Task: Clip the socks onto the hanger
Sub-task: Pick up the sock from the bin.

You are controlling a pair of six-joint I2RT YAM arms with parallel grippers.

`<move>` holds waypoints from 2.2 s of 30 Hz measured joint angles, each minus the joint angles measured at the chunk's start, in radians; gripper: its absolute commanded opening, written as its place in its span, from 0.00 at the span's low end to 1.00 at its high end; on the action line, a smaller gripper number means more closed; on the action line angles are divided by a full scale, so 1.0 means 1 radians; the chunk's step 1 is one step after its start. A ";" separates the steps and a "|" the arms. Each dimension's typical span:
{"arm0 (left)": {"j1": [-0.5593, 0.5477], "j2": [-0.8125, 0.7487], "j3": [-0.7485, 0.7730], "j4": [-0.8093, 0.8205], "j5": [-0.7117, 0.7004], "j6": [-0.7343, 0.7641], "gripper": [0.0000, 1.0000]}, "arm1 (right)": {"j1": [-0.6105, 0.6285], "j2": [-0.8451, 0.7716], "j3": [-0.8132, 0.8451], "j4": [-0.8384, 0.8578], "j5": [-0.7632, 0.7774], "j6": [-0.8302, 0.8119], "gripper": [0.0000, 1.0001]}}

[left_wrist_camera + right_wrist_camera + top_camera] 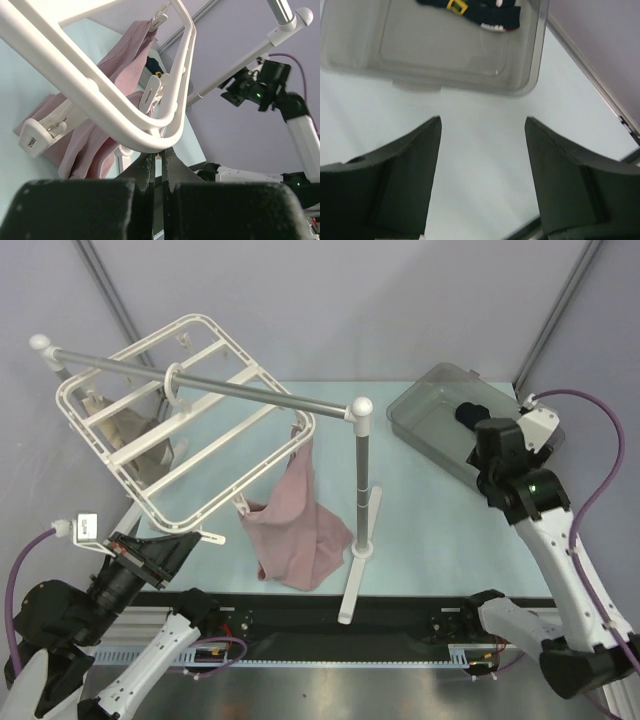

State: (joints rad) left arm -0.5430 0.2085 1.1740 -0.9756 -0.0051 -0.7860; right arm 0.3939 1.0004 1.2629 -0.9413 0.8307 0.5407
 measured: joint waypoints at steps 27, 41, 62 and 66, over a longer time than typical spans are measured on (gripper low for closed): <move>0.000 -0.008 -0.061 0.007 -0.001 0.000 0.00 | -0.541 0.972 0.307 0.158 -0.253 0.825 0.76; 0.000 0.033 -0.061 -0.014 -0.004 0.000 0.00 | -0.572 1.088 0.412 0.324 -0.119 0.732 0.77; 0.000 0.022 -0.087 -0.016 -0.011 -0.009 0.00 | -0.610 1.324 0.634 0.414 -0.105 0.636 0.71; 0.000 0.021 -0.087 -0.018 -0.011 -0.010 0.00 | -0.615 1.349 0.653 0.415 -0.104 0.625 0.55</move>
State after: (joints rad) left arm -0.5430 0.2298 1.0870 -0.9932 -0.0158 -0.7956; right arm -0.2207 2.3497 1.9156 -0.5259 0.7265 1.1656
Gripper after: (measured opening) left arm 0.026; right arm 0.620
